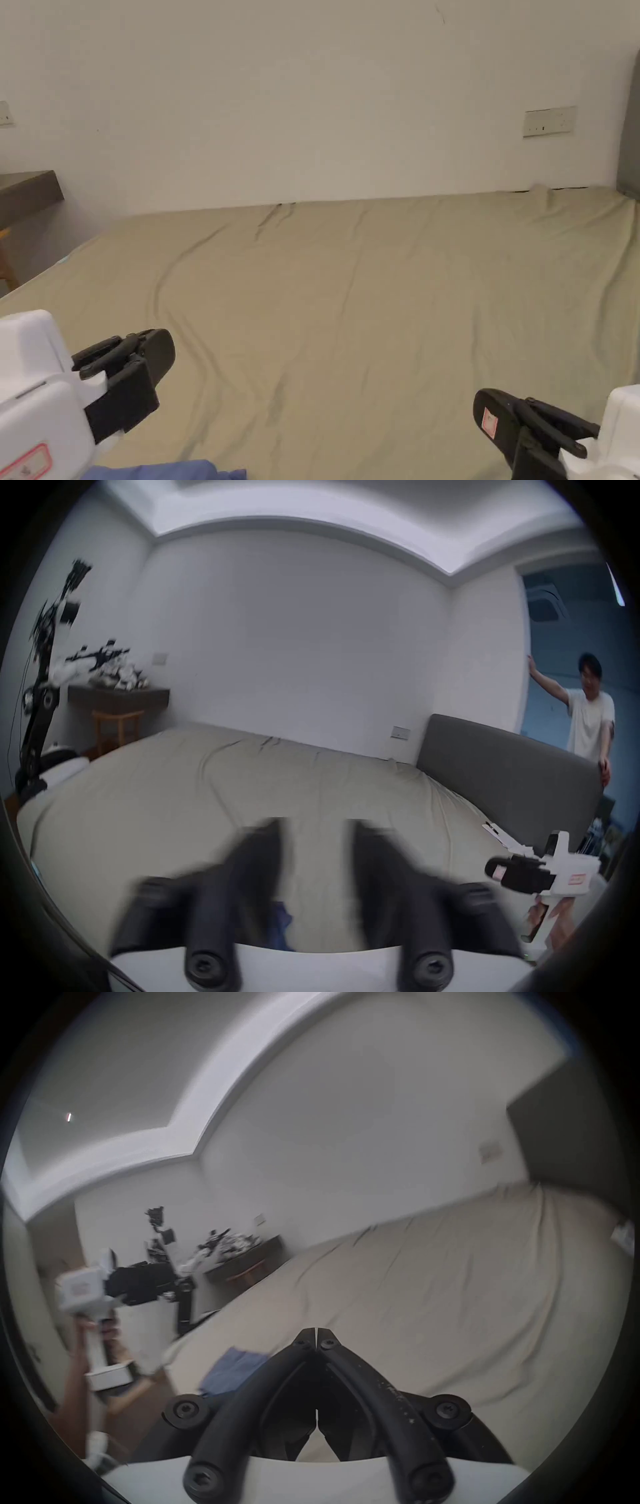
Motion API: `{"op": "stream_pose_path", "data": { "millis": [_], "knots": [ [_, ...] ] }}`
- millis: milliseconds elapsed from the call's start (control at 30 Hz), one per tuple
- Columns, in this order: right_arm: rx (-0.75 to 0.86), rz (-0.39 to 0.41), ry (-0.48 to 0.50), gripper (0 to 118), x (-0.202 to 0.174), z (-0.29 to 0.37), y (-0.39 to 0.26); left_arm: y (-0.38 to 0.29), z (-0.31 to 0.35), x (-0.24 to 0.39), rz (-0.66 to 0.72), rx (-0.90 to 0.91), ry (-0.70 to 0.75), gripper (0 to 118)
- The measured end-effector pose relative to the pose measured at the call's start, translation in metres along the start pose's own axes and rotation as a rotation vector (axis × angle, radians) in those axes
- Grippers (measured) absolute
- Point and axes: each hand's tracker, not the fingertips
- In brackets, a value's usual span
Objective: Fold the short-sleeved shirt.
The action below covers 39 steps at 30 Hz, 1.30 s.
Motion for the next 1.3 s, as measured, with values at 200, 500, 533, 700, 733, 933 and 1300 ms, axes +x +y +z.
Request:
{"op": "stream_pose_path", "data": {
  "millis": [200,500,533,700,733,933,1300],
  "knots": [
    [0.182,0.165,-0.270,1,-0.003,0.032,0.051,-0.014,-0.016,0.101,-0.258,0.207,0.221,0],
    [0.152,0.216,-0.304,69,0.007,0.051,0.074,-0.028,-0.022,0.139,-0.079,0.092,0.103,53],
    [0.123,0.148,-0.285,111,0.010,0.049,0.075,-0.028,-0.023,0.137,-0.056,0.082,0.105,90],
    [0.172,0.150,-0.297,118,0.016,0.049,0.069,-0.021,-0.021,0.132,-0.170,0.097,0.136,118],
    [0.147,0.164,-0.327,118,0.014,0.048,0.070,-0.020,-0.017,0.138,-0.186,0.084,0.154,118],
    [0.111,0.178,-0.333,118,-0.014,0.057,0.080,-0.010,-0.016,0.134,-0.121,0.068,0.138,118],
    [0.081,0.194,-0.509,118,-0.013,0.062,0.088,-0.017,-0.019,0.142,-0.107,-0.017,0.147,118]
  ]
}}
